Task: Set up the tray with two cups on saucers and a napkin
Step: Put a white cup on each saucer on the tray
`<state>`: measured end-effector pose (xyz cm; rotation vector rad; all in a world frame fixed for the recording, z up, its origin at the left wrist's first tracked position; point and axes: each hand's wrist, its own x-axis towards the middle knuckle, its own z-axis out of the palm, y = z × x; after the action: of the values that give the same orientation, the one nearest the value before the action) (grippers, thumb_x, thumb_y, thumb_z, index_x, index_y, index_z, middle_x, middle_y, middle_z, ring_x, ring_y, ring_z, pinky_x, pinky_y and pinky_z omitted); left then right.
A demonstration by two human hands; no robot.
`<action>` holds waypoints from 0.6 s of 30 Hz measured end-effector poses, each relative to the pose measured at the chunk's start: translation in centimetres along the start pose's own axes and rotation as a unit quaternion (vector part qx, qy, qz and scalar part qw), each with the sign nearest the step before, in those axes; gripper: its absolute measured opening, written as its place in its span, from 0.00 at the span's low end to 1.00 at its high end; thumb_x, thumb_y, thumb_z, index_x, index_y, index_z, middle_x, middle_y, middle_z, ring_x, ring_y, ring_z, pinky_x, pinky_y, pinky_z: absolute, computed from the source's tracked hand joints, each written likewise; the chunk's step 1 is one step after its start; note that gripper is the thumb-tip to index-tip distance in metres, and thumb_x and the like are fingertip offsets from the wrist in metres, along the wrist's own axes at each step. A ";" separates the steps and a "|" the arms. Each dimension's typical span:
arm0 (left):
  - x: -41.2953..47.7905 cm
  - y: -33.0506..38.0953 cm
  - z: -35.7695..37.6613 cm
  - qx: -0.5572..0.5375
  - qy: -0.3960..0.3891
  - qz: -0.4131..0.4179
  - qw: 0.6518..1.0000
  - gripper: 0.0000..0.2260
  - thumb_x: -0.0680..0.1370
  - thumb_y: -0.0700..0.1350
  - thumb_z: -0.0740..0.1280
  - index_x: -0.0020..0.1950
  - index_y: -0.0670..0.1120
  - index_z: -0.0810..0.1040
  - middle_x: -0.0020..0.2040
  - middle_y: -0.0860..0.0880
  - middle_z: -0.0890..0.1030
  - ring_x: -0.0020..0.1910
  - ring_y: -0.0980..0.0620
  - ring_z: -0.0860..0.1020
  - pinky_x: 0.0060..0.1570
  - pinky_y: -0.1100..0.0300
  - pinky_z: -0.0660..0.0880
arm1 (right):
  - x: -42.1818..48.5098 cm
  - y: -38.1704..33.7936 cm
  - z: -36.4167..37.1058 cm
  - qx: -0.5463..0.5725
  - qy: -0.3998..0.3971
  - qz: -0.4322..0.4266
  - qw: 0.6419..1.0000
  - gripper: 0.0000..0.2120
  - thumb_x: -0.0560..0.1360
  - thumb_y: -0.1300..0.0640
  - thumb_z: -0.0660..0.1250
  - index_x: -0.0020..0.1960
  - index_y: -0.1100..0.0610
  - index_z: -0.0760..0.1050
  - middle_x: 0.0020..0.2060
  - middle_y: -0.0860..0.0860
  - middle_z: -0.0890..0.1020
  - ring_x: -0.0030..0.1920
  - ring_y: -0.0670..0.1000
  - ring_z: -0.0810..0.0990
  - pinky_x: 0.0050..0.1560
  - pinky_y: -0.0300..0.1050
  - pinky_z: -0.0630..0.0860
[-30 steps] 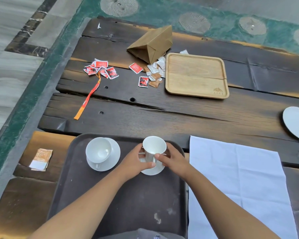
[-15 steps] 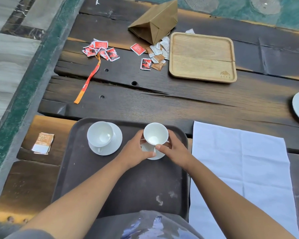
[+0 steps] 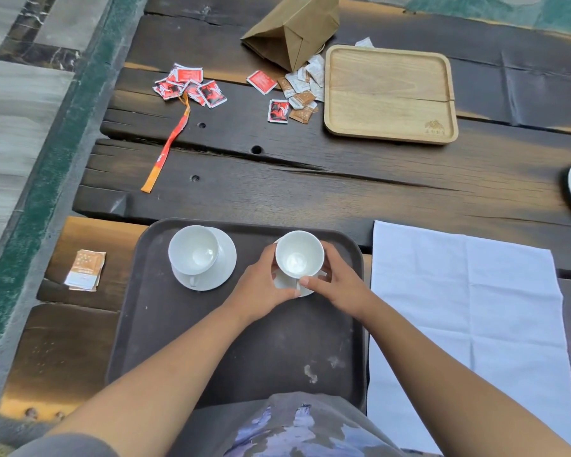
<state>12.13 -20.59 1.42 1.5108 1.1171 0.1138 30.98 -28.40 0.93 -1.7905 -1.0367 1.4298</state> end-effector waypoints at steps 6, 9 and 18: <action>-0.1 -0.1 0.2 0.015 0.003 0.002 1.000 0.41 0.65 0.56 0.79 0.72 0.64 0.61 0.61 0.63 0.78 0.61 0.61 0.78 0.62 0.55 0.77 | -0.3 0.2 0.3 -0.014 0.003 -0.003 1.000 0.36 0.74 0.54 0.76 0.75 0.44 0.61 0.68 0.39 0.74 0.71 0.42 0.71 0.72 0.53 0.71; -0.1 -0.1 0.3 0.022 0.005 0.002 1.000 0.41 0.65 0.55 0.79 0.72 0.64 0.61 0.62 0.62 0.78 0.61 0.60 0.78 0.62 0.53 0.77 | -0.3 0.2 0.3 -0.019 0.005 -0.005 1.000 0.35 0.74 0.53 0.76 0.75 0.44 0.61 0.68 0.39 0.74 0.70 0.42 0.71 0.72 0.52 0.72; -0.1 -0.2 0.1 0.015 -0.015 -0.007 1.000 0.42 0.67 0.50 0.78 0.74 0.64 0.58 0.66 0.61 0.76 0.65 0.58 0.76 0.67 0.50 0.74 | -0.2 0.3 0.3 -0.018 0.026 0.006 0.999 0.35 0.70 0.49 0.79 0.72 0.40 0.65 0.66 0.38 0.76 0.68 0.42 0.74 0.70 0.51 0.73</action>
<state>11.99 -20.72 1.28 1.5258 1.1094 0.0659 30.71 -28.74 0.67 -1.8524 -1.0330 1.3712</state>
